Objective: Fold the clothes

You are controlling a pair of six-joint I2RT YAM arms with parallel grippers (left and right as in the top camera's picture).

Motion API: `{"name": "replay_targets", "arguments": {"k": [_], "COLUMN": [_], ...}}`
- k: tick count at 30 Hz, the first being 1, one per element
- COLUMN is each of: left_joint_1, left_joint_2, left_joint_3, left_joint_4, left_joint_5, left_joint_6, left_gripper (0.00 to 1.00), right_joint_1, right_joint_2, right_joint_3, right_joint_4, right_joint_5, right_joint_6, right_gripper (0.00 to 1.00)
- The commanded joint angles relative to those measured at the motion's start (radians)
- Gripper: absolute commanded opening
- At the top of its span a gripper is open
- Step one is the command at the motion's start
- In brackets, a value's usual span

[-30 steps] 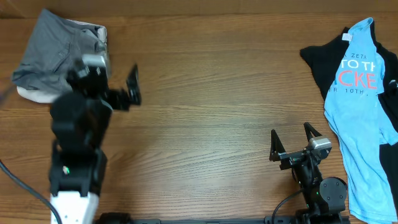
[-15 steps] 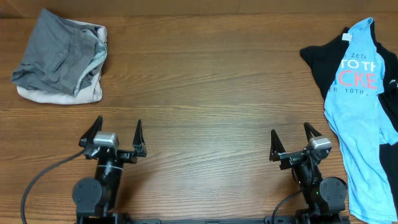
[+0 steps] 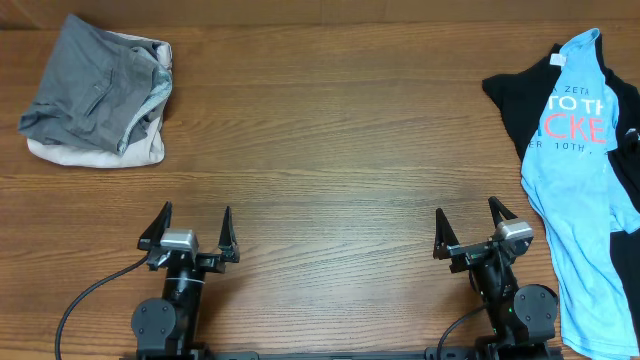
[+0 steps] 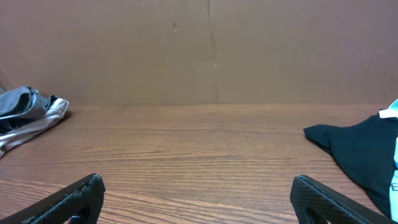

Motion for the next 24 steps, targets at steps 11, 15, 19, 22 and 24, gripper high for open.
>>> {"name": "replay_targets", "arguments": {"k": [11,15,19,22,24], "left_joint_1": [0.006,0.006,0.006,0.006,0.006], "left_joint_2": [-0.013,-0.013,-0.013,-0.013,-0.013], "left_joint_3": [-0.008,-0.008,-0.008,-0.008,-0.008], "left_joint_4": [-0.111,-0.111,-0.111,-0.111,-0.111], "left_joint_5": [-0.019,-0.019,-0.019,-0.019,-0.019], "left_joint_6": [-0.025,-0.025,-0.025,-0.025,-0.025], "left_gripper": [1.0,1.0,1.0,1.0,1.0], "right_joint_1": [-0.003,-0.003,-0.003,-0.003,-0.003], "right_joint_2": [-0.012,-0.012,-0.012,-0.012,-0.012], "right_joint_3": [-0.011,-0.011,-0.011,-0.011,-0.011], "right_joint_4": [0.005,0.005,0.005,0.005,0.005], "right_joint_5": [-0.005,-0.005,-0.005,-0.005,-0.005], "right_joint_6": [-0.006,-0.007,-0.006,-0.006,-0.006], "right_gripper": [1.0,1.0,1.0,1.0,1.0]}}
